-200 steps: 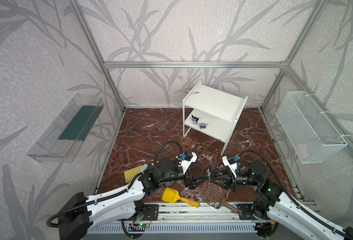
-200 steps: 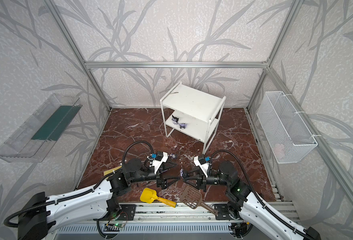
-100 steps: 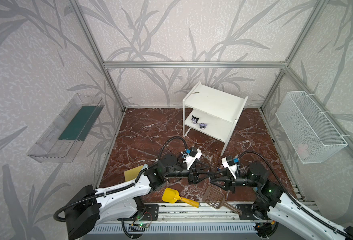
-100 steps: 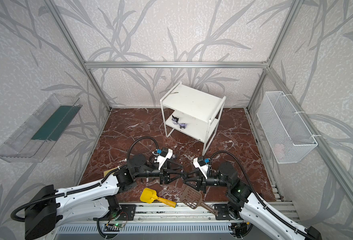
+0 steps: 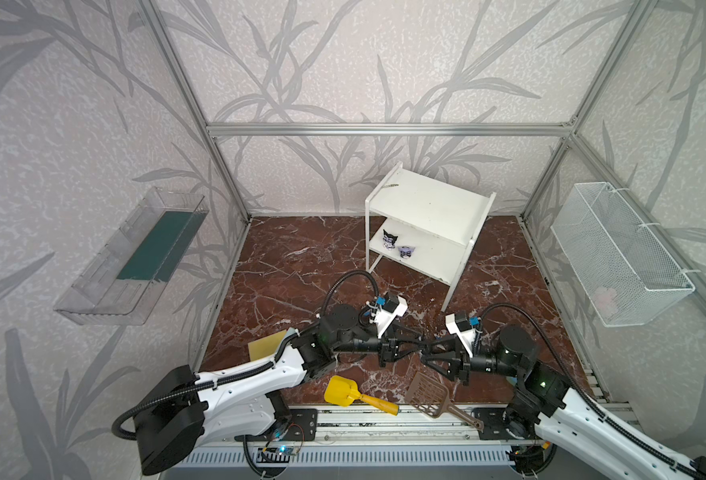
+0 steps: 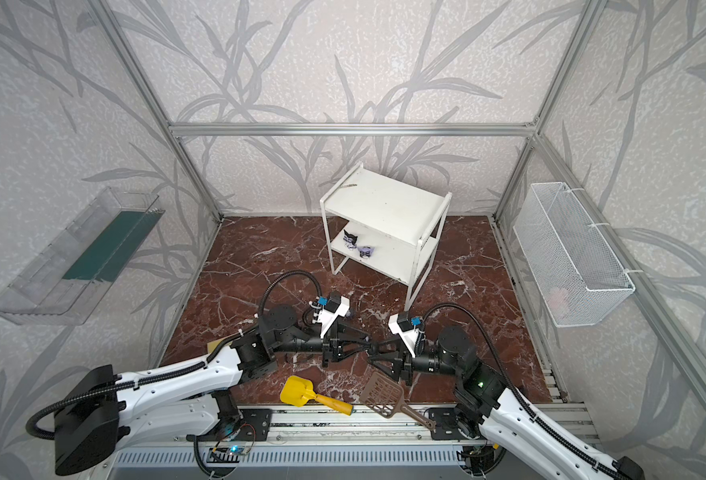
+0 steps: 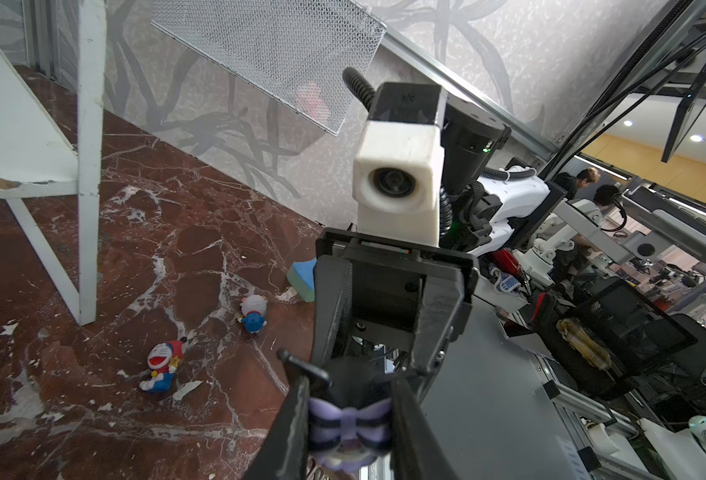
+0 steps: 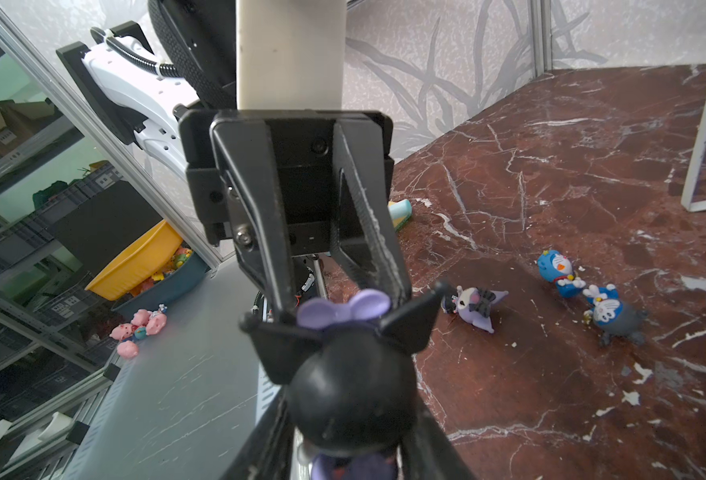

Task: Place and organize the plastic toys onto the shelf
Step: 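Lift the Kuromi toward the left gripper while the left gripper closes on it, then carry the Kuromi onto the lower tier with the left gripper while the right arm retracts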

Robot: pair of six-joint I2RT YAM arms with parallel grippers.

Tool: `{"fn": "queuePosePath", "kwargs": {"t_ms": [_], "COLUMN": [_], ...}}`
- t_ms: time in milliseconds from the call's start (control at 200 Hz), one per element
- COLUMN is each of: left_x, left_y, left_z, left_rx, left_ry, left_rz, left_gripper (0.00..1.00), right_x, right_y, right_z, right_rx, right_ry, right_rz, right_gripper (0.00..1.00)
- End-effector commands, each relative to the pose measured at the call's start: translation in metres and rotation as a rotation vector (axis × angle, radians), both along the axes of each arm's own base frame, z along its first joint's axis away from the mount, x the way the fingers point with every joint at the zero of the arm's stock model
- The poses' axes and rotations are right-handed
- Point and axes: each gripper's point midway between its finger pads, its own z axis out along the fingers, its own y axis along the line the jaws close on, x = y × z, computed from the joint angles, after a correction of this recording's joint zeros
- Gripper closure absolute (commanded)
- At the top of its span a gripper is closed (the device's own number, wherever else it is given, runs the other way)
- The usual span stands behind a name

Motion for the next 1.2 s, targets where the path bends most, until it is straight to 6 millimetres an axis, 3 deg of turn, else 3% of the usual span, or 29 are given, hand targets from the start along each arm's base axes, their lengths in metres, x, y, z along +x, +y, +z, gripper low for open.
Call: {"fn": "queuePosePath", "kwargs": {"t_ms": [0,110,180,320,440,540,640,855,1195], "left_x": [0.007,0.020,0.034,0.065,0.089,0.110,0.131,0.166,0.193], "left_y": [-0.003,0.000,0.004,0.010,0.009,0.004,-0.004,-0.020,-0.061], "left_z": [0.013,0.012,0.012,0.014,0.022,0.026,0.028,0.039,0.039], "left_rx": [-0.008,0.030,0.056,0.106,0.111,0.132,0.151,0.126,0.108], "left_ry": [-0.047,-0.077,-0.110,-0.191,-0.262,-0.311,-0.356,-0.444,-0.467], "left_rz": [0.022,0.093,0.168,0.321,0.424,0.499,0.564,0.678,0.669], "left_gripper": [0.84,0.82,0.82,0.81,0.81,0.81,0.82,0.82,0.82], "right_x": [-0.001,0.003,0.007,0.025,0.058,0.070,0.073,0.075,0.073], "right_y": [0.000,-0.004,-0.009,-0.030,-0.076,-0.110,-0.128,-0.137,-0.140], "right_z": [0.012,0.006,0.002,-0.011,-0.033,-0.048,-0.057,-0.057,-0.054], "right_rx": [0.009,-0.028,-0.062,-0.150,-0.289,-0.411,-0.496,-0.519,-0.488], "right_ry": [-0.040,-0.015,-0.002,0.012,0.059,0.094,0.114,0.133,0.133], "right_rz": [-0.004,-0.039,-0.081,-0.252,-0.581,-0.767,-0.851,-0.903,-0.913], "right_gripper": [0.46,0.22,0.16,0.10,0.07,0.04,0.01,0.01,0.01]}}
